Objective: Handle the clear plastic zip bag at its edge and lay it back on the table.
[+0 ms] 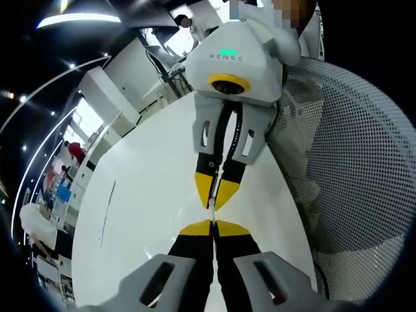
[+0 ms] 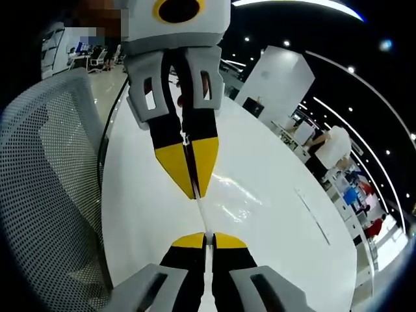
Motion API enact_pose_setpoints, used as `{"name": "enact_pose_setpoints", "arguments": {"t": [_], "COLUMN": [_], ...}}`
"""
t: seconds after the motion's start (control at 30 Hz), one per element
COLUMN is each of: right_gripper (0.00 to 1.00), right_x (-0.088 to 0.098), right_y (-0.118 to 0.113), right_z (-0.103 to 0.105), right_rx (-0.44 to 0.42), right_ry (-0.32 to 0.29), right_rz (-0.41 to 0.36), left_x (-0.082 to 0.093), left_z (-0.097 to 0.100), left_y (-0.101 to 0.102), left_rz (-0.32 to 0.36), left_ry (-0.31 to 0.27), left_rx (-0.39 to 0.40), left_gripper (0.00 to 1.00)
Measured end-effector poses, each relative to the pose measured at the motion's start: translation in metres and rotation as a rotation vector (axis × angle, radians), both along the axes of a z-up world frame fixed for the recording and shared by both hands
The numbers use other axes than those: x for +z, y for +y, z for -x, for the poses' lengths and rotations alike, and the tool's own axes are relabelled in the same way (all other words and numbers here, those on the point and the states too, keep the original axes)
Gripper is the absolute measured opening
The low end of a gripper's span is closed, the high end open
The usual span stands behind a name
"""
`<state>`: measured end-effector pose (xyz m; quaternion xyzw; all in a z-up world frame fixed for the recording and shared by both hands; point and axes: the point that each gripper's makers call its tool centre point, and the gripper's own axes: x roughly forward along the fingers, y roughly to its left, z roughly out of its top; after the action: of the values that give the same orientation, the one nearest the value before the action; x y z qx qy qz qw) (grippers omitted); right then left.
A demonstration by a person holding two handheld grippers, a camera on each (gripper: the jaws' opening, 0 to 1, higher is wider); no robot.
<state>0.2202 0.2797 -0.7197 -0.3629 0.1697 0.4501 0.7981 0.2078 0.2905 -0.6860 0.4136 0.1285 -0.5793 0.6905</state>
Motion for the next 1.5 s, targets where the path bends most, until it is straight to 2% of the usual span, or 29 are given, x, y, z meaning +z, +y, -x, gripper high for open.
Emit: {"name": "enact_pose_setpoints", "arguments": {"t": [0.87,1.5], "right_gripper": [0.0,0.0], "right_x": [0.0,-0.002], "right_y": [-0.005,-0.017], "right_z": [-0.004,-0.006], "right_rx": [-0.012,-0.036], "right_ry": [-0.004,0.001], "right_rz": [0.003,0.013], "left_x": [0.005,0.01], "left_z": [-0.002,-0.001], "left_y": [0.007,0.014], "left_rz": [0.0,0.007], "left_ry": [-0.004,-0.005], "left_rx": [0.012,0.024], "left_gripper": [0.0,0.0]}}
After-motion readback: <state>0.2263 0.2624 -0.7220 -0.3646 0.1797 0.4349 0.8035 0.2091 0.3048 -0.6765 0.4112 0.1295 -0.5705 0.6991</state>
